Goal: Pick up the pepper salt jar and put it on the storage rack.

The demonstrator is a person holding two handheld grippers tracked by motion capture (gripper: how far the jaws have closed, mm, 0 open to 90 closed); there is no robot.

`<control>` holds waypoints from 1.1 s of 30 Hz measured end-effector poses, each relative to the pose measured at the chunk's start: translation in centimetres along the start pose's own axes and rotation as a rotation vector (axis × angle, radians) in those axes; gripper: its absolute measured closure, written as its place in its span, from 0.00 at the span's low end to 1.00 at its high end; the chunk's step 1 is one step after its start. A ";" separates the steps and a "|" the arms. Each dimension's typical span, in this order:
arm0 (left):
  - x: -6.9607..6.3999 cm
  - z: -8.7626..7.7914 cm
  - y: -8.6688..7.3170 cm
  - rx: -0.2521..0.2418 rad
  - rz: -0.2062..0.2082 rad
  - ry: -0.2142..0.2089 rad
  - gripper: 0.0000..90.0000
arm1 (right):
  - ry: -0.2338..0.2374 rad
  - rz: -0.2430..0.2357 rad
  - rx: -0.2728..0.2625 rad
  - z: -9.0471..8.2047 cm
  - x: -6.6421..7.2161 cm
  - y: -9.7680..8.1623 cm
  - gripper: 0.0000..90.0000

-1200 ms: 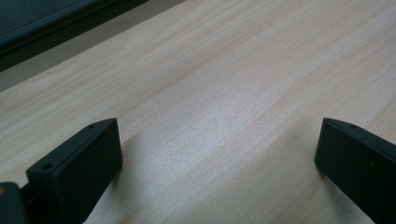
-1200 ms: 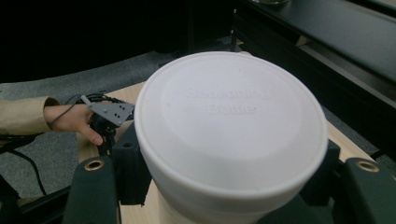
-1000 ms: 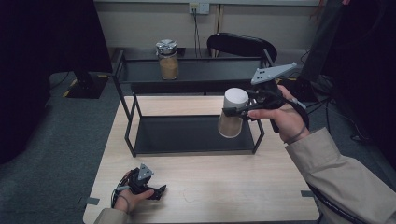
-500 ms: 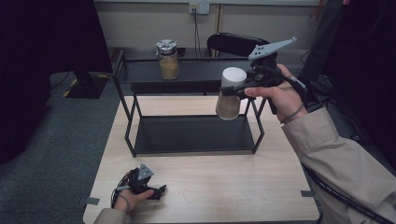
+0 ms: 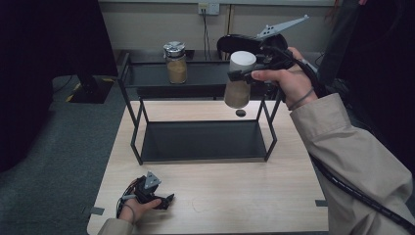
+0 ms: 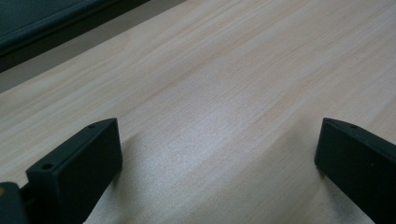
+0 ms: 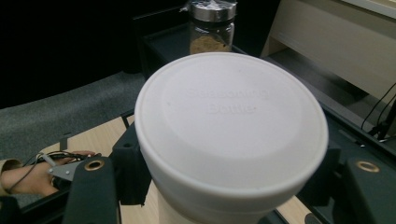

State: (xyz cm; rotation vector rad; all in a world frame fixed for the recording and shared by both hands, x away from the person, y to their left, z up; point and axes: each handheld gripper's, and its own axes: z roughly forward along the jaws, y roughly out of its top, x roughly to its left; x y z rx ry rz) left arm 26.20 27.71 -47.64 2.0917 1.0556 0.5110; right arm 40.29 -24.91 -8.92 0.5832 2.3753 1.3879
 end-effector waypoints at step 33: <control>0.2 0.0 0.1 0.005 0.005 -0.003 0.00 | -0.113 0.064 -0.008 4.4 -2.8 3.5 0.38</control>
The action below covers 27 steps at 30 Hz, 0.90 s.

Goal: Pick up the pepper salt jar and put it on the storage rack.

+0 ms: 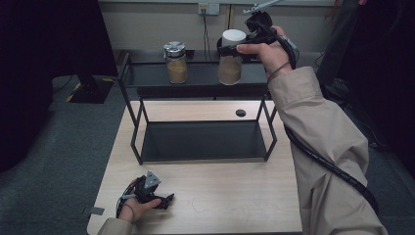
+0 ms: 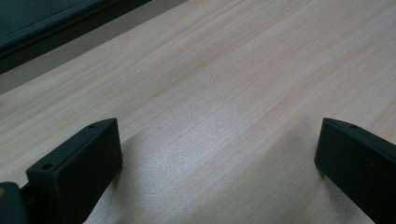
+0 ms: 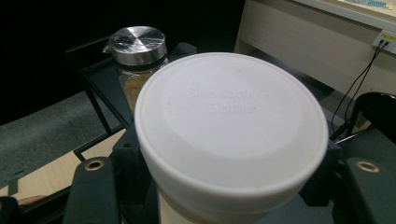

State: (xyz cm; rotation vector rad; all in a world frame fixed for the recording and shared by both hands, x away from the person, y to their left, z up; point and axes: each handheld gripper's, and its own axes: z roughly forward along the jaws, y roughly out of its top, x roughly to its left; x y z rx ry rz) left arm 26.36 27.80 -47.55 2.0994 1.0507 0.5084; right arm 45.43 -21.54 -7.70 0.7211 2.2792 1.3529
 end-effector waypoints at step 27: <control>0.0 0.0 0.0 -0.002 0.001 -0.001 0.00 | -0.038 0.016 0.016 3.5 -1.1 -0.1 0.38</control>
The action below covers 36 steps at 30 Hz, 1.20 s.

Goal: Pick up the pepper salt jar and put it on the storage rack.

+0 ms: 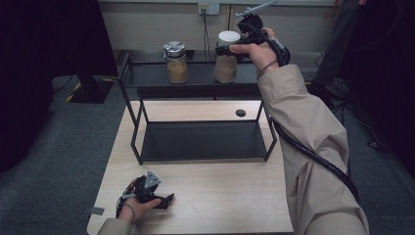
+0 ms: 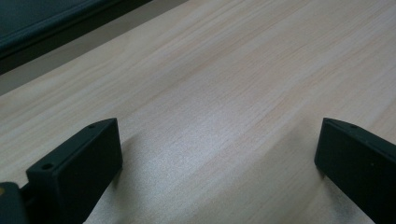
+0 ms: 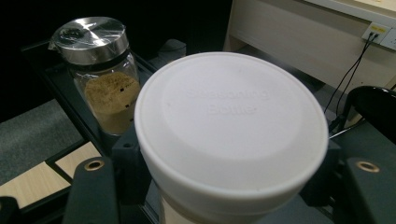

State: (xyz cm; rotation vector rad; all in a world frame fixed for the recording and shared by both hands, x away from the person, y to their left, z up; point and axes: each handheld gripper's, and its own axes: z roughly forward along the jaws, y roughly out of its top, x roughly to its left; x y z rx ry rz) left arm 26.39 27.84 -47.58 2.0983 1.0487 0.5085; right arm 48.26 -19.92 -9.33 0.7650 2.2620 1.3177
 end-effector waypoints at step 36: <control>0.0 0.0 0.0 0.000 0.000 0.000 0.00 | -0.012 0.028 -0.036 0.9 -0.5 -0.9 0.38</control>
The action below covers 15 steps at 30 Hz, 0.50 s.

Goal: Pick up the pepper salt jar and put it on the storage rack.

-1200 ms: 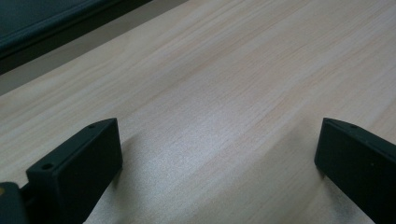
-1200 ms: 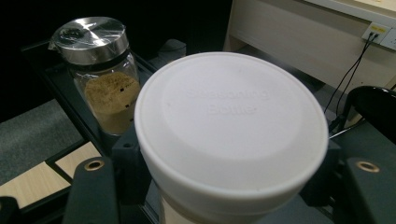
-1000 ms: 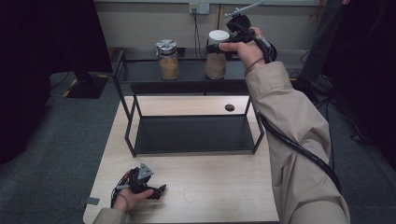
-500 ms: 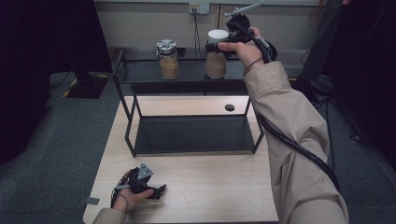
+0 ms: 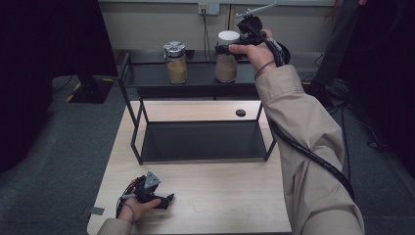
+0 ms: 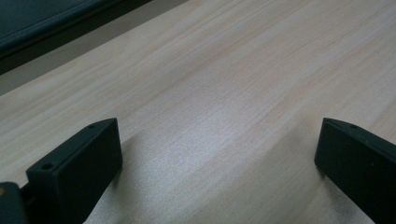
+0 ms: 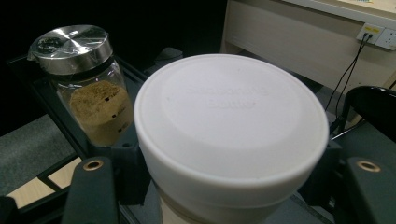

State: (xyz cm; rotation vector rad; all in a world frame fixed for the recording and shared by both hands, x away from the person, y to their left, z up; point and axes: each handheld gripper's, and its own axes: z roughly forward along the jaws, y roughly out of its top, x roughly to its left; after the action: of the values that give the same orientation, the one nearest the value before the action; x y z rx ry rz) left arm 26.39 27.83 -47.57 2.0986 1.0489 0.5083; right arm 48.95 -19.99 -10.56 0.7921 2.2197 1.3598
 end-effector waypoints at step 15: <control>0.0 0.0 0.0 0.000 -0.002 0.000 0.00 | -0.025 0.010 0.002 0.2 0.4 -0.6 0.19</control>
State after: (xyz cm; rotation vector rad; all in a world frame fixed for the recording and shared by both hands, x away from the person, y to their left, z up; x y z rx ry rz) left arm 26.37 27.83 -47.57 2.0975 1.0512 0.5069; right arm 48.56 -19.81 -11.23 0.8174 2.2008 1.3453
